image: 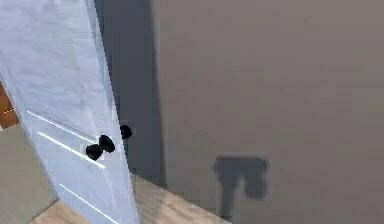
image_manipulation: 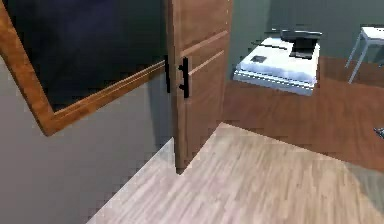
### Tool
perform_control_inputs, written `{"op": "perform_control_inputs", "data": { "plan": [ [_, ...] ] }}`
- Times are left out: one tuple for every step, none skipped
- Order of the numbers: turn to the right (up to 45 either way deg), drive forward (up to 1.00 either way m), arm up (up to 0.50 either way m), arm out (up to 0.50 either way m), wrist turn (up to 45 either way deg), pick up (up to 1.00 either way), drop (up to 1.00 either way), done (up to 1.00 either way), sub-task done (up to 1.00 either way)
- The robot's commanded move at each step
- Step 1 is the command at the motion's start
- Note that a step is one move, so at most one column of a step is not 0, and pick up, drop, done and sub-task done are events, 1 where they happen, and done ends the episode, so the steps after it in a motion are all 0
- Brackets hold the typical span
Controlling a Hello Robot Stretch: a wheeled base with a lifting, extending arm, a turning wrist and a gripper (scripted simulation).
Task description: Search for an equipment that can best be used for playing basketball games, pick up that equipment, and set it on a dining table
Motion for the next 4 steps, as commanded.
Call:
{"op": "perform_control_inputs", "data": {
  "plan": [
    [-45.0,0.0,0.0,0.0,0.0,0.0,0.0,0.0,0.0],
    [-45.0,0.0,0.0,0.0,0.0,0.0,0.0,0.0,0.0],
    [-45.0,0.0,0.0,0.0,0.0,0.0,0.0,0.0,0.0],
    [-33.0,0.0,0.0,0.0,0.0,0.0,0.0,0.0,0.0]
  ]
}}
